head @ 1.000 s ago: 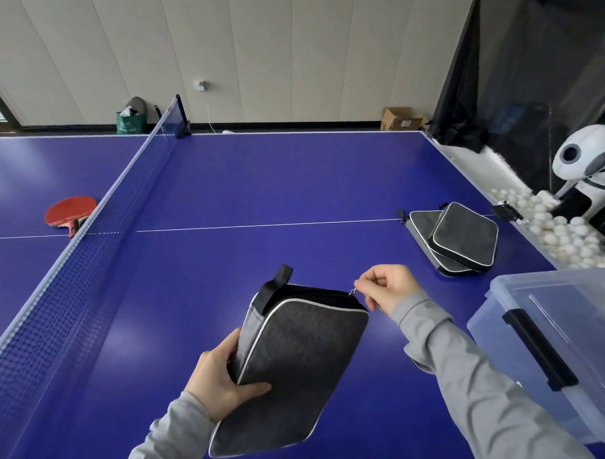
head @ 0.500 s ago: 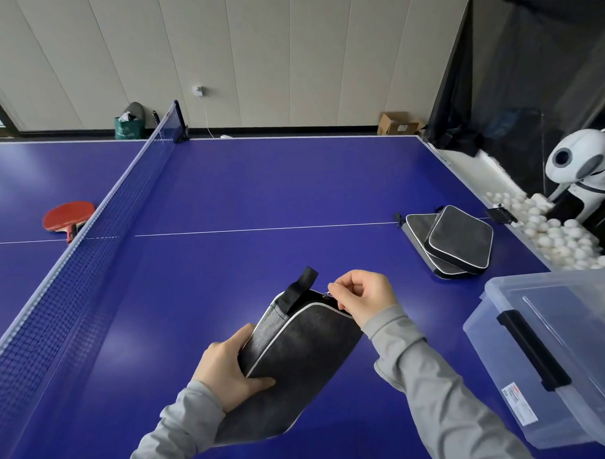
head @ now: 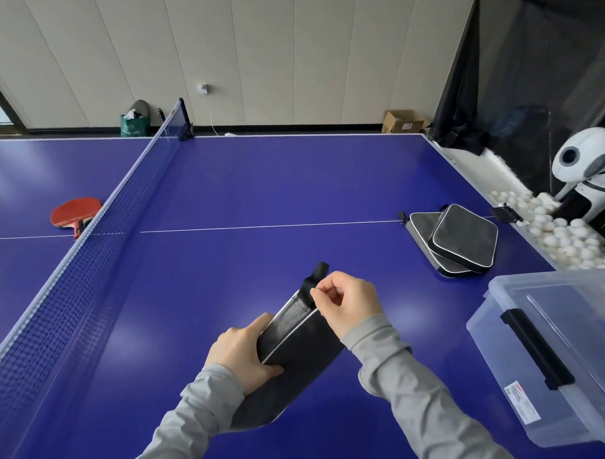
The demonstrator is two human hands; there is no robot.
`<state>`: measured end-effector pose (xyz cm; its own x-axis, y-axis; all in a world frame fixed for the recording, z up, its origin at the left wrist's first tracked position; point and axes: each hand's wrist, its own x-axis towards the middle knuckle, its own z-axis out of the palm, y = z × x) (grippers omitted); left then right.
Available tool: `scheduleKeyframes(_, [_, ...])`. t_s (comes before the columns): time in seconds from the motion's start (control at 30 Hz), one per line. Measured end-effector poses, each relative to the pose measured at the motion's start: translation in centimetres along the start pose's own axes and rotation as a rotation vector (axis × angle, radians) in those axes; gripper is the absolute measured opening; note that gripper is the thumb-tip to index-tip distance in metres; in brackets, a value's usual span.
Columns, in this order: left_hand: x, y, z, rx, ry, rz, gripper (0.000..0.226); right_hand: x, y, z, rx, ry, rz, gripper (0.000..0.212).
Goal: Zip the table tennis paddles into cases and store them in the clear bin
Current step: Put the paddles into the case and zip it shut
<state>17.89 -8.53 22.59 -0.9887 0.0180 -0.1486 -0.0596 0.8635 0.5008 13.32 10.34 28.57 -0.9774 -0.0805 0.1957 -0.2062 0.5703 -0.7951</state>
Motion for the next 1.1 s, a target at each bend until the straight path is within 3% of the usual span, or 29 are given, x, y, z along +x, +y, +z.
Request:
scheduleKeyframes(0.3, [-0.3,-1.5,-0.2,-0.349,0.015,-0.132,0.053,0.2,0.4,1.6,-0.045,0.021,-0.083,0.008])
scheduleKeyframes(0.47, [-1.7,-6.1,-2.2,-0.724,0.009,-0.283,0.073,-0.2,3.6,2.1,-0.012,0.049,-0.022,0.011])
scheduleKeyframes(0.57, [-3.0,-10.1,-3.4,-0.873,0.075,-0.417,0.068,-1.5,6.4,2.9,-0.031,0.016,0.041,0.016])
scheduleKeyframes(0.7, [-5.2,-15.9,-4.5,-0.938,0.163,-0.596,0.053,-4.5,9.5,5.5,-0.163,-0.152,0.132,0.030])
scheduleKeyframes(0.87, [-7.8,-22.6,-5.4,-1.018,0.252,-0.799,0.055,-8.2,11.4,9.3,-0.443,-0.388,0.132,0.047])
scheduleKeyframes(1.1, [-8.7,-28.8,-5.2,-1.041,0.218,-0.921,0.054,-10.7,12.4,13.4,-0.743,-0.577,0.213,0.058])
